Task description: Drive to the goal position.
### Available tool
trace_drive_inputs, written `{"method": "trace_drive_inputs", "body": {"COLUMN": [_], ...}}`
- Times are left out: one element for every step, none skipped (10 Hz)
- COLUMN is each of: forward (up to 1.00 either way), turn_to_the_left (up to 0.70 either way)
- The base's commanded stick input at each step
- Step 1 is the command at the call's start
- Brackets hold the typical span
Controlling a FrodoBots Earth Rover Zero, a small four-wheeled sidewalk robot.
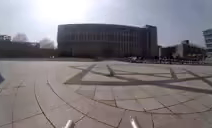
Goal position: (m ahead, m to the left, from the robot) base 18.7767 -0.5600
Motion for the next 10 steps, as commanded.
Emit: {"method": "trace_drive_inputs", "body": {"forward": [1.0, 1.0, 1.0, 1.0, 1.0, 1.0, 1.0, 1.0, 1.0, 1.0], "turn_to_the_left": [0.0, 0.0, 0.0, 0.0, 0.0, -0.16, -0.27, -0.27, -0.27, -0.19]}}
